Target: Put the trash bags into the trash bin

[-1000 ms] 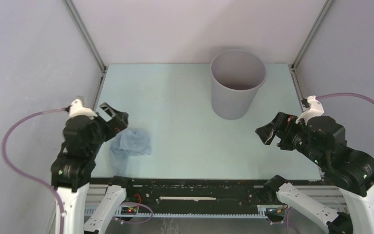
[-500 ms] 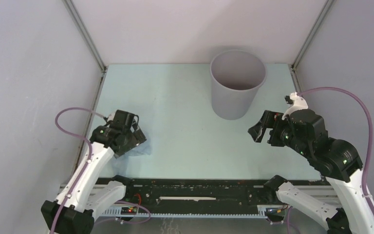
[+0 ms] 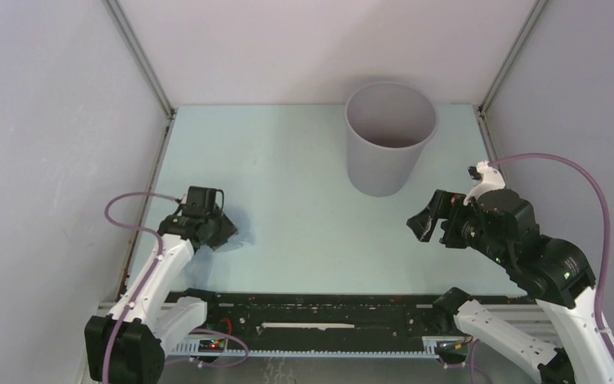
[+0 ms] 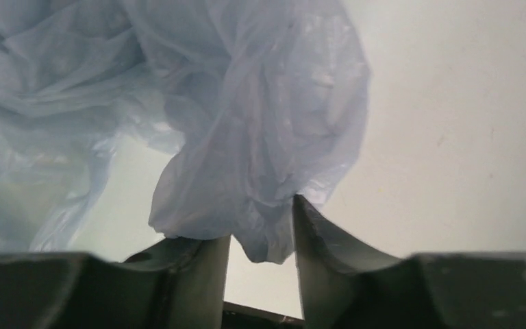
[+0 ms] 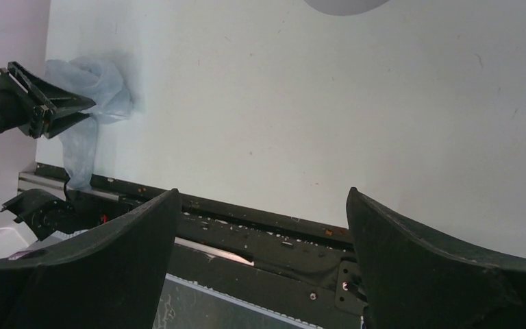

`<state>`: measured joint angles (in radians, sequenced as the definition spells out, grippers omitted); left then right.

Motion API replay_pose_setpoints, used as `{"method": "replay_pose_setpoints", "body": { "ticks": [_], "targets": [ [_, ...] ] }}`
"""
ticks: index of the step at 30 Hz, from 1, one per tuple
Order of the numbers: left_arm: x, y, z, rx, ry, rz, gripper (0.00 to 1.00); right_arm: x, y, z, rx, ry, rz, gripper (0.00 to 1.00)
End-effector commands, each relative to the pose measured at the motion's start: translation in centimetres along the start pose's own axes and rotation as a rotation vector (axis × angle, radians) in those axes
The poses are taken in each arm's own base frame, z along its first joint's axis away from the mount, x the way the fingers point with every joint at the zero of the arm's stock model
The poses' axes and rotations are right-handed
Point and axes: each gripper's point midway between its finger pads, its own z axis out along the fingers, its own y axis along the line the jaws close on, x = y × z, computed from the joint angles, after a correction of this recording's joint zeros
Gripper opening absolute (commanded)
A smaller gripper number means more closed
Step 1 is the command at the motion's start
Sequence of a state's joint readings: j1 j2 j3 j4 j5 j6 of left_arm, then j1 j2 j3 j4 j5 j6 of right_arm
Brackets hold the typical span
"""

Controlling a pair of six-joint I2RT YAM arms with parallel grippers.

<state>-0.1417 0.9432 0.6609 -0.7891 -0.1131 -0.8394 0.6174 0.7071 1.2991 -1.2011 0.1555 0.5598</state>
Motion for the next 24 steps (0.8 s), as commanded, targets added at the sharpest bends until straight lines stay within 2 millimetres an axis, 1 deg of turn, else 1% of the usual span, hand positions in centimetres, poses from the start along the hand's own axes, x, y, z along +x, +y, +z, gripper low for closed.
{"method": "replay_pose_setpoints", "body": {
  "ticks": [1,4,6,8,11,14,15,16,17,19,20,22,24],
  "targets": [
    [0.5,-4.8,-0.4,0.224,0.036,0.075,0.34,0.6,0.0,0.2,-0.005,0.008,0.022,1.0],
    [2.9,-7.4,-1.1,0.314,0.097,0.121,0.17,1.2,0.1,0.7,-0.011,0.032,0.024,1.0],
    [4.6,-9.3,-2.0,0.365,0.127,0.157,0.07,1.5,0.2,1.1,-0.01,0.052,0.026,1.0],
    [6.6,-11.4,-3.0,0.415,0.161,0.189,0.05,1.9,0.3,1.5,-0.007,0.074,0.032,1.0],
    [9.7,-14.1,-4.1,0.468,0.21,0.254,0.06,2.7,0.4,2.4,0.002,0.118,0.043,1.0],
    [12.4,-16.3,-4.5,0.493,0.263,0.336,0.06,3.6,0.5,3.1,0.011,0.166,0.059,1.0],
    [13.1,-17.1,-4.5,0.493,0.289,0.361,0.08,4.0,0.5,3.3,0.013,0.184,0.066,1.0],
    [13.8,-17.8,-4.7,0.504,0.313,0.388,0.14,4.4,0.6,3.5,0.012,0.199,0.068,1.0],
    [14.3,-18.5,-5.2,0.526,0.331,0.42,0.24,4.7,0.7,3.8,0.012,0.213,0.071,1.0],
    [14.5,-19.9,-6.3,0.568,0.33,0.48,0.54,5.3,0.8,4.1,0.008,0.235,0.076,1.0],
    [14.3,-20.3,-7.0,0.582,0.318,0.505,0.64,5.6,0.8,4.3,0.009,0.239,0.082,1.0],
    [13.3,-21.0,-8.7,0.625,0.274,0.543,0.78,5.9,1.0,4.6,0.008,0.249,0.084,1.0],
    [11.8,-20.9,-10.3,0.651,0.205,0.569,0.88,6.2,1.1,4.9,0.011,0.255,0.085,1.0]
  ]
}}
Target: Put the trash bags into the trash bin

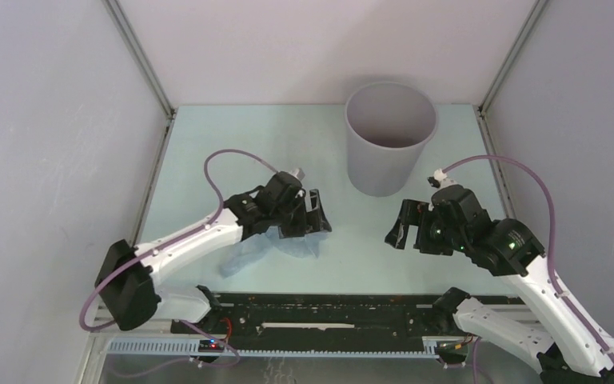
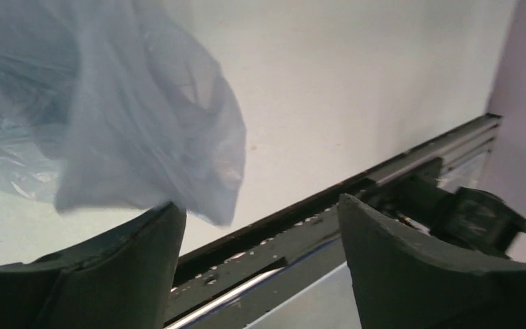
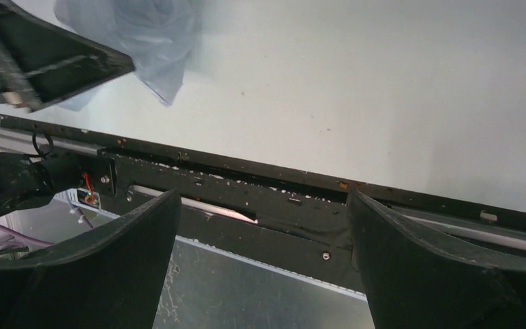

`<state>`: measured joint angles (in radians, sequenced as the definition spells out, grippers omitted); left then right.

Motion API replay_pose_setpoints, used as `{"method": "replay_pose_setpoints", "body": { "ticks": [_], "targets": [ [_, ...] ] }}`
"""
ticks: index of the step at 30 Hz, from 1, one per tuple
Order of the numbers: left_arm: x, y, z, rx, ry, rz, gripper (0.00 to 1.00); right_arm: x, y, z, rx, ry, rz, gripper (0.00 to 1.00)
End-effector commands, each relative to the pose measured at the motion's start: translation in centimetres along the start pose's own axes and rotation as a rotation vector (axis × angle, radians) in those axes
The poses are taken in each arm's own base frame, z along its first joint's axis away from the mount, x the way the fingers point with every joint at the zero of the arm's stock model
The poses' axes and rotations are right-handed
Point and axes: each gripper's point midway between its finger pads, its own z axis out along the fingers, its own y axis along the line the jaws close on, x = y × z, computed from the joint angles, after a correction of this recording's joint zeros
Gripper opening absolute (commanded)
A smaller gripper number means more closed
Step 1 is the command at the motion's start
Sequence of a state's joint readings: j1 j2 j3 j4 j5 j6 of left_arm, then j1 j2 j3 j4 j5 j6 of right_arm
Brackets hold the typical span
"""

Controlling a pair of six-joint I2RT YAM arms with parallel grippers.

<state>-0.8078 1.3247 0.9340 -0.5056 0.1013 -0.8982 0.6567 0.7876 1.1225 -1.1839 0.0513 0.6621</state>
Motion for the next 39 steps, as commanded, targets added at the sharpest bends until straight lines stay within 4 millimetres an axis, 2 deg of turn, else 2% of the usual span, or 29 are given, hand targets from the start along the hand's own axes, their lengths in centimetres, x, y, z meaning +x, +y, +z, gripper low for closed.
{"method": "replay_pose_setpoints", "body": {
  "ticks": [1,2,4,7,11,13,15,17,22,25,27,29,32,33,36,37,39],
  "targets": [
    [-3.3,-3.1,-5.5,0.088,-0.16,0.145,0.92,-0.2,1.3,0.5,-0.036,-0.009,0.029,1.0],
    [-3.6,-2.6,-6.6,0.077,-0.191,0.159,0.98,-0.1,1.4,0.7,-0.034,-0.005,0.025,1.0],
    [-4.1,-0.3,-8.4,0.001,-0.255,0.165,1.0,-0.2,1.9,1.2,-0.042,-0.004,0.02,1.0],
    [-4.5,4.5,-11.0,-0.142,-0.323,0.116,1.0,-0.4,3.4,2.2,-0.07,0.001,0.006,1.0],
    [-4.6,9.9,-15.1,-0.246,-0.448,-0.043,1.0,-0.4,6.6,4.6,-0.119,0.023,-0.047,1.0],
    [-4.0,12.0,-16.2,-0.27,-0.488,-0.147,1.0,0.2,9.0,6.1,-0.171,0.06,-0.095,1.0],
    [-3.2,13.3,-16.1,-0.269,-0.493,-0.224,1.0,0.6,11.3,7.4,-0.213,0.063,-0.148,1.0],
    [-2.1,14.5,-15.0,-0.275,-0.459,-0.286,1.0,0.6,13.4,8.8,-0.212,0.044,-0.217,1.0],
    [-0.4,16.1,-13.1,-0.313,-0.387,-0.361,1.0,0.3,17.1,13.5,-0.088,0.004,-0.409,1.0],
    [-0.2,17.0,-12.9,-0.35,-0.361,-0.359,1.0,-0.1,17.9,16.5,0.043,-0.028,-0.537,1.0],
    [-0.3,17.5,-13.1,-0.386,-0.347,-0.347,1.0,-0.2,17.1,18.9,0.181,-0.01,-0.626,0.99],
    [-0.4,17.9,-13.1,-0.417,-0.33,-0.336,1.0,0.0,16.9,20.6,0.249,0.042,-0.68,0.92],
    [-0.5,18.2,-12.6,-0.439,-0.284,-0.33,1.0,1.6,15.6,21.9,0.245,0.153,-0.68,0.71],
    [-0.5,18.3,-12.2,-0.446,-0.264,-0.33,1.0,2.3,15.4,21.8,0.198,0.188,-0.651,0.63],
    [-0.4,18.3,-11.1,-0.434,-0.222,-0.323,1.0,2.3,14.4,20.1,0.045,0.189,-0.563,0.39],
    [-0.5,18.1,-10.6,-0.415,-0.211,-0.32,1.0,2.4,14.7,19.6,-0.055,0.184,-0.542,0.3],
    [0.1,17.3,-9.0,-0.349,-0.152,-0.308,1.0,3.6,14.8,17.7,-0.274,0.238,-0.532,0.27]
  ]
}}
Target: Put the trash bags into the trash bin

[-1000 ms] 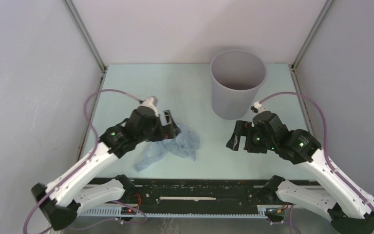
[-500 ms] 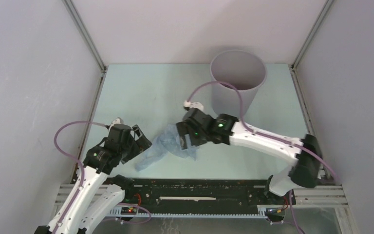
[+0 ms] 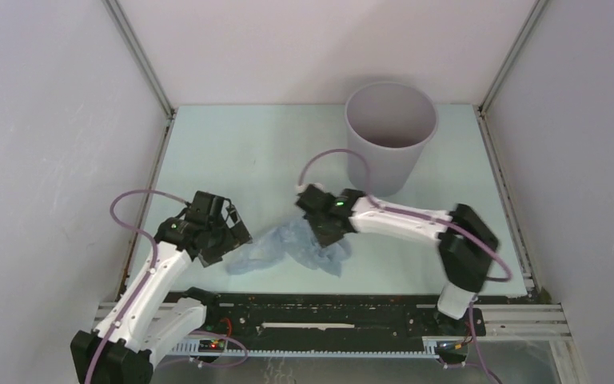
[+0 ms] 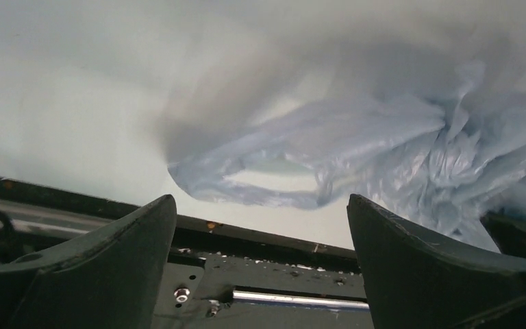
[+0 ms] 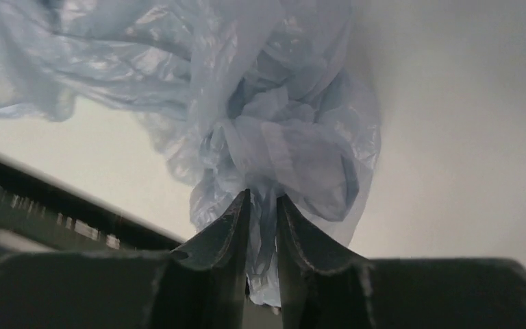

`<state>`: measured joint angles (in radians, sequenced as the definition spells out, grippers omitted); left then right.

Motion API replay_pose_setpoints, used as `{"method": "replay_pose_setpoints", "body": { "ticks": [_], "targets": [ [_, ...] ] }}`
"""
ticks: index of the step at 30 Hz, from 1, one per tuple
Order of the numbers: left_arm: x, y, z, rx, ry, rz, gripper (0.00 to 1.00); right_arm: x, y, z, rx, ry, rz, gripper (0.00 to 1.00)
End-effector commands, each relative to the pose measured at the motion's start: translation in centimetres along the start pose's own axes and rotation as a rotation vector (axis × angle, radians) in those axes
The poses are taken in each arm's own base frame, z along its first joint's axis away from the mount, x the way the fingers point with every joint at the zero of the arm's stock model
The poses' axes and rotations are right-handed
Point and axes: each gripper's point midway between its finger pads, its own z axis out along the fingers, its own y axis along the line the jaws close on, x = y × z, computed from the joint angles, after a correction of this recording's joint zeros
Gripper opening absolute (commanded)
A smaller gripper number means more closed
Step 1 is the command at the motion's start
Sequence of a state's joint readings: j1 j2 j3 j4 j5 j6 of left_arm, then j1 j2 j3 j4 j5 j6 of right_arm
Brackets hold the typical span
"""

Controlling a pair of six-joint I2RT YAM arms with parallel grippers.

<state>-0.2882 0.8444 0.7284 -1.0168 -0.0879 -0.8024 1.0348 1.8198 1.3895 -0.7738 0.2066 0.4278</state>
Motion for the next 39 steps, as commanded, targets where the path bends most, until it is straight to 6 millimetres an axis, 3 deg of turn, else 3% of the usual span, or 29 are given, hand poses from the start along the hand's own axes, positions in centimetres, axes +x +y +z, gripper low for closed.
{"method": "replay_pose_setpoints", "body": {
  "ticks": [1,4,7,11,15,20,25,30,32,34,39],
  "targets": [
    [0.9,-3.0,1.1,0.15,0.085,0.053,1.0,-0.9,1.5,-6.5,-0.456,-0.152,0.005,0.27],
    [1.6,-4.8,1.8,0.235,0.139,0.069,1.0,1.1,0.2,-7.2,-0.608,-0.128,0.028,0.2],
    [1.3,-7.7,1.0,0.388,0.144,0.109,1.0,2.1,-1.1,-8.3,-0.763,-0.09,0.085,0.19],
    [1.5,-10.6,-1.0,0.503,0.128,0.264,1.0,1.9,-3.1,-9.1,-0.793,-0.087,0.153,0.19],
    [3.8,-12.1,-1.8,0.492,0.13,0.471,1.0,1.1,-6.1,-9.3,-0.778,-0.096,0.324,0.17],
    [8.1,-12.4,-0.9,0.41,0.15,0.678,1.0,1.1,-7.6,-9.9,-0.798,-0.103,0.425,0.17],
    [11.3,-11.3,2.0,0.283,0.222,0.782,1.0,2.0,-8.6,-9.9,-0.841,-0.096,0.506,0.18],
    [10.2,-11.3,4.2,0.125,0.155,0.881,1.0,2.7,-8.9,-9.8,-0.841,-0.082,0.508,0.18],
    [8.7,-10.6,5.1,0.002,0.11,0.905,0.94,2.8,-9.3,-9.7,-0.825,-0.084,0.517,0.18],
    [7.7,-10.2,5.5,-0.084,0.083,0.918,0.81,3.0,-9.9,-9.6,-0.805,-0.085,0.53,0.19],
    [5.8,-10.6,4.1,-0.1,-0.006,0.886,0.18,3.5,-10.4,-9.8,-0.77,-0.093,0.528,0.21]
  ]
}}
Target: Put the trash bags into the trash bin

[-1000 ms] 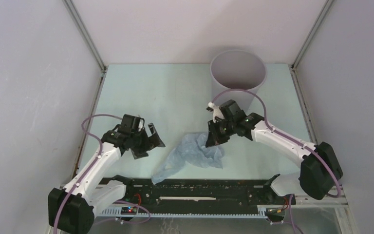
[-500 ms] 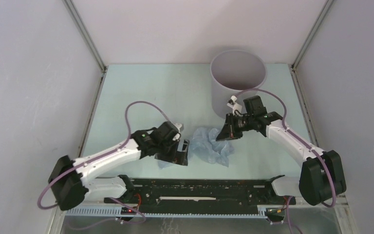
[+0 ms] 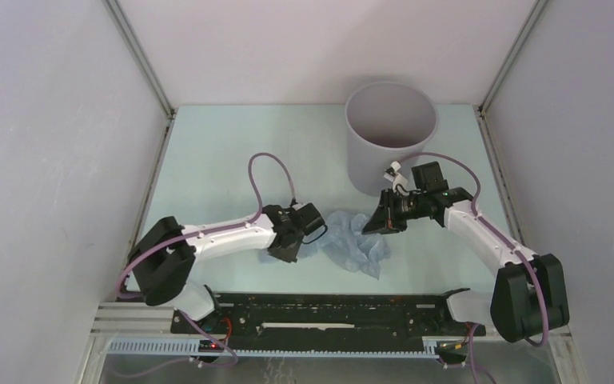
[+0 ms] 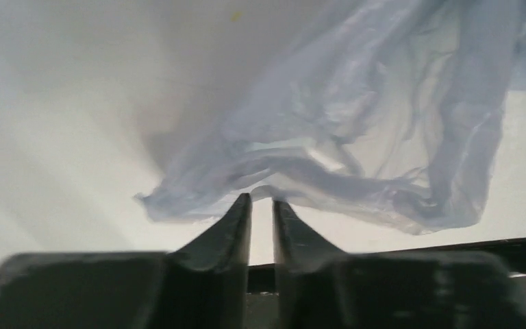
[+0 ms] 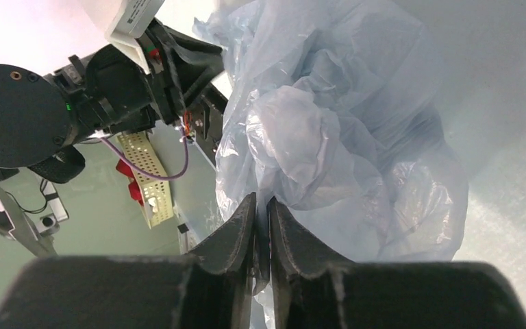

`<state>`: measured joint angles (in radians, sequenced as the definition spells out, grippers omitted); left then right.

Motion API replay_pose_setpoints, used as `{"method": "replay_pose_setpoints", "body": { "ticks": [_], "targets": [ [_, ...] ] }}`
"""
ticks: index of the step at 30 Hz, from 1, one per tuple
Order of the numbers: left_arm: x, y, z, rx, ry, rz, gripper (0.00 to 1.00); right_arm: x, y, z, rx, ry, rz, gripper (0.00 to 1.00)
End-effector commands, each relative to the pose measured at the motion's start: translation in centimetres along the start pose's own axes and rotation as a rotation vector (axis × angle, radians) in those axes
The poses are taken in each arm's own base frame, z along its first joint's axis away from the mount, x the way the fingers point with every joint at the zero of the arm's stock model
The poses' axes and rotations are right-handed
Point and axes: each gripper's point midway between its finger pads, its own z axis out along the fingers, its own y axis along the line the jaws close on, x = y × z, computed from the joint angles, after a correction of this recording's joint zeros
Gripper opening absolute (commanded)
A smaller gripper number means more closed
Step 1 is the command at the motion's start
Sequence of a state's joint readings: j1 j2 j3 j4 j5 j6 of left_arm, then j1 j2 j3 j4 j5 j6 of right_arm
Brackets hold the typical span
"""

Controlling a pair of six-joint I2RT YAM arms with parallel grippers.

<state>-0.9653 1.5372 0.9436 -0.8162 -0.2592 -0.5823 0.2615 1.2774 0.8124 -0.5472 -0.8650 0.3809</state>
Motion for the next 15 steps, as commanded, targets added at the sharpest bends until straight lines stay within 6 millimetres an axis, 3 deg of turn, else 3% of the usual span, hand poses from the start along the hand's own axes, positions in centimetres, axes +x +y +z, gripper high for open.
{"method": "replay_pose_setpoints", "body": {
  "ticks": [1,4,9,12,15],
  "targets": [
    [-2.9,2.2,-3.4,-0.078,-0.14,-0.037,0.03,0.2,0.2,-1.2,0.034,-0.028,-0.044,0.23],
    [-3.9,1.8,-6.8,0.03,-0.217,-0.04,0.0,-0.1,-1.3,-2.3,0.155,-0.059,-0.048,0.43],
    [-3.4,0.7,-11.4,0.256,-0.273,-0.055,0.0,-1.1,-4.0,-6.0,0.438,-0.127,-0.085,0.68],
    [-3.2,0.8,-14.1,0.355,-0.331,-0.111,0.0,-1.8,-3.0,-8.1,0.477,-0.187,-0.103,0.7],
    [-3.3,1.5,-16.2,0.424,-0.389,-0.21,0.0,-1.9,-0.1,-9.4,0.456,-0.254,-0.139,0.72]
  ]
}}
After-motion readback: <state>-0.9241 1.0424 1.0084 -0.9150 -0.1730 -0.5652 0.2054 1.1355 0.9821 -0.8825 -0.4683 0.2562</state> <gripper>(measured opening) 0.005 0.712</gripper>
